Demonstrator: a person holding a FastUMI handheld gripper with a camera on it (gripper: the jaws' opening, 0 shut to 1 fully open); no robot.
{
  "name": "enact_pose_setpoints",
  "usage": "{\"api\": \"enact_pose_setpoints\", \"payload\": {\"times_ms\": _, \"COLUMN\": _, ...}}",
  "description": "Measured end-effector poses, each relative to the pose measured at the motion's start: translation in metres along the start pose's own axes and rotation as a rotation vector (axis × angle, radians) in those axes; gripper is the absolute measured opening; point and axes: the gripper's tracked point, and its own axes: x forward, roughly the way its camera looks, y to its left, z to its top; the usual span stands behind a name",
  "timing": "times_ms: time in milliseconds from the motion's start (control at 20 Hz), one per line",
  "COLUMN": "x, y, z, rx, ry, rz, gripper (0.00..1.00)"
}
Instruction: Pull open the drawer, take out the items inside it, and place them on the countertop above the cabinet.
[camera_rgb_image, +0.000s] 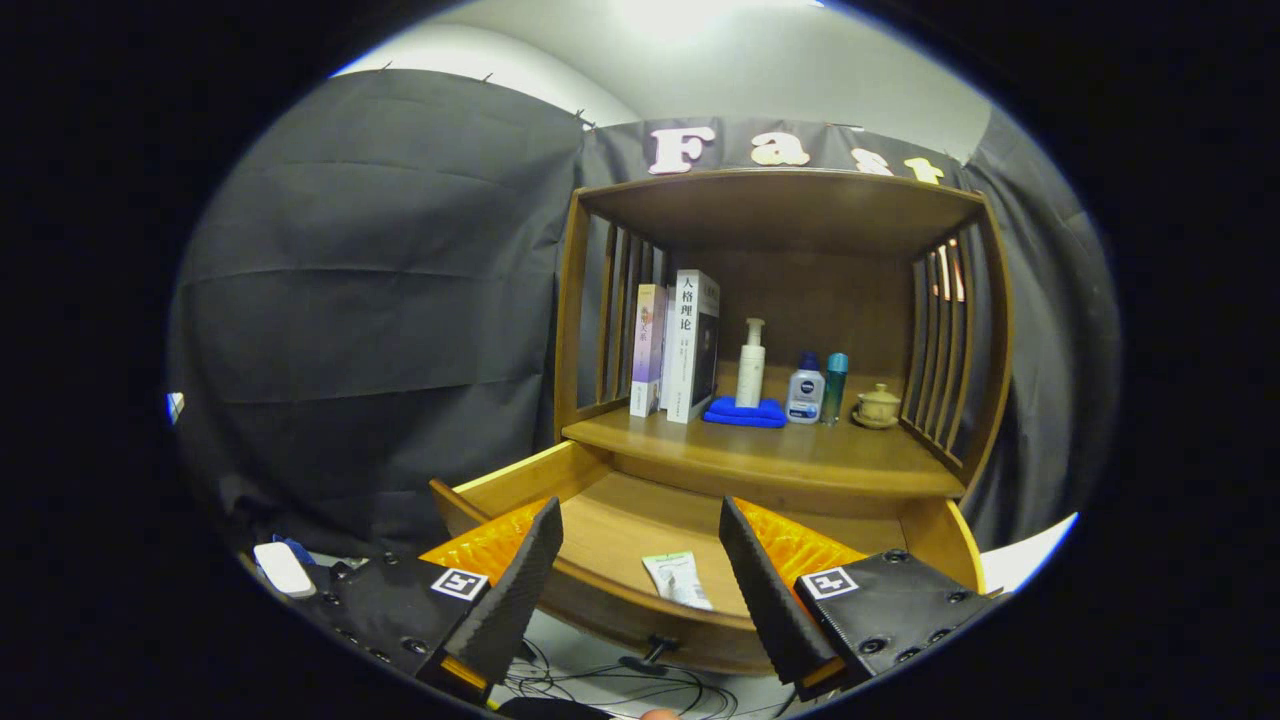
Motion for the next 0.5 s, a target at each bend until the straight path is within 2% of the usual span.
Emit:
{"api": "enact_pose_setpoints", "payload": {"times_ms": 100, "x": 0.011, "y": -0.012, "z": 0.007, "rx": -0.047, "ry": 0.027, "rz": 0.012, "gripper": 0.97}}
{"api": "enact_pose_setpoints", "payload": {"times_ms": 300, "x": 0.036, "y": -0.010, "z": 0.007, "rx": -0.037, "ry": 0.135, "rz": 0.139, "gripper": 0.98}}
{"api": "enact_pose_setpoints", "payload": {"times_ms": 500, "x": 0.073, "y": -0.026, "z": -0.005, "rx": -0.058, "ry": 0.263, "rz": 0.202, "gripper": 0.98}}
